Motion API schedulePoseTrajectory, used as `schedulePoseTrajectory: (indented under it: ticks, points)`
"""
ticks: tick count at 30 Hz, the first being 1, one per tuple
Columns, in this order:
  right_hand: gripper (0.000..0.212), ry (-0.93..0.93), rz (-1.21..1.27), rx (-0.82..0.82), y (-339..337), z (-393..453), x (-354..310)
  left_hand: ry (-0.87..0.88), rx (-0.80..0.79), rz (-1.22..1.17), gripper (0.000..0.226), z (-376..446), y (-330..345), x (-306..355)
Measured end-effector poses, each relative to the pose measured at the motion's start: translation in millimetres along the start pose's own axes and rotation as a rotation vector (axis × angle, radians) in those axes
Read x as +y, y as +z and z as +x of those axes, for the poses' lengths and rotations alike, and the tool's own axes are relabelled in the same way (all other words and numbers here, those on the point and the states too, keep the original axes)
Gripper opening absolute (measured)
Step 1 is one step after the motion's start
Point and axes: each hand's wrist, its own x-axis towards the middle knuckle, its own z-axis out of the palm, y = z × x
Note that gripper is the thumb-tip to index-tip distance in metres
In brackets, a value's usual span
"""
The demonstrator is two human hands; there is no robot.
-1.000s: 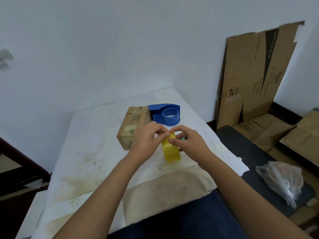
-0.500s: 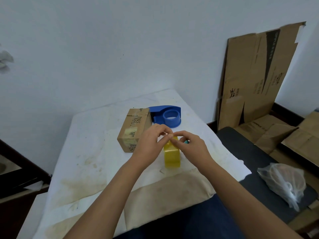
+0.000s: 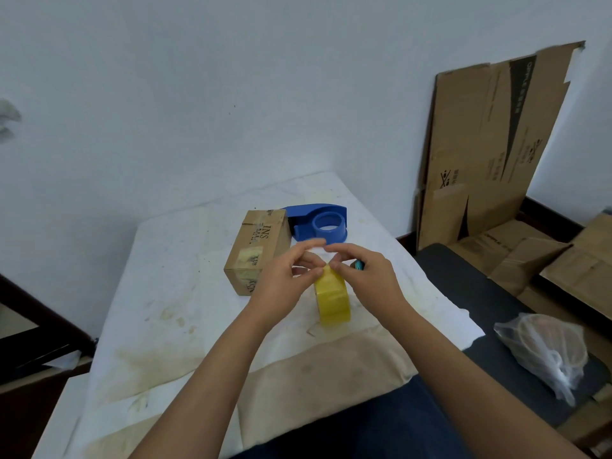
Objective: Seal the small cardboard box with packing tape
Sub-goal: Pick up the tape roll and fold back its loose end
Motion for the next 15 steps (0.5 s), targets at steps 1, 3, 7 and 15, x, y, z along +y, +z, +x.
schedulePoseTrajectory:
  ticks: [1, 3, 7, 15]
  points:
    - [0.026, 0.0, 0.009, -0.002, -0.7, 0.7, -0.5, -0.017, 0.01, -0.047, 0.045, -0.5, 0.6, -0.7]
    - [0.028, 0.021, 0.02, -0.001, -1.0, 2.5, -0.7, -0.032, 0.054, -0.107, 0.044, -1.7, 2.1, -2.1]
    - [0.022, 0.101, 0.052, 0.0, -1.5, 5.0, -0.8, -0.032, 0.16, -0.145, 0.025, -5.5, 7.3, -2.5]
    - [0.014, 0.132, 0.108, 0.005, -1.2, 9.3, 2.4, 0.028, 0.218, -0.089, 0.027, -6.5, 13.0, -8.6]
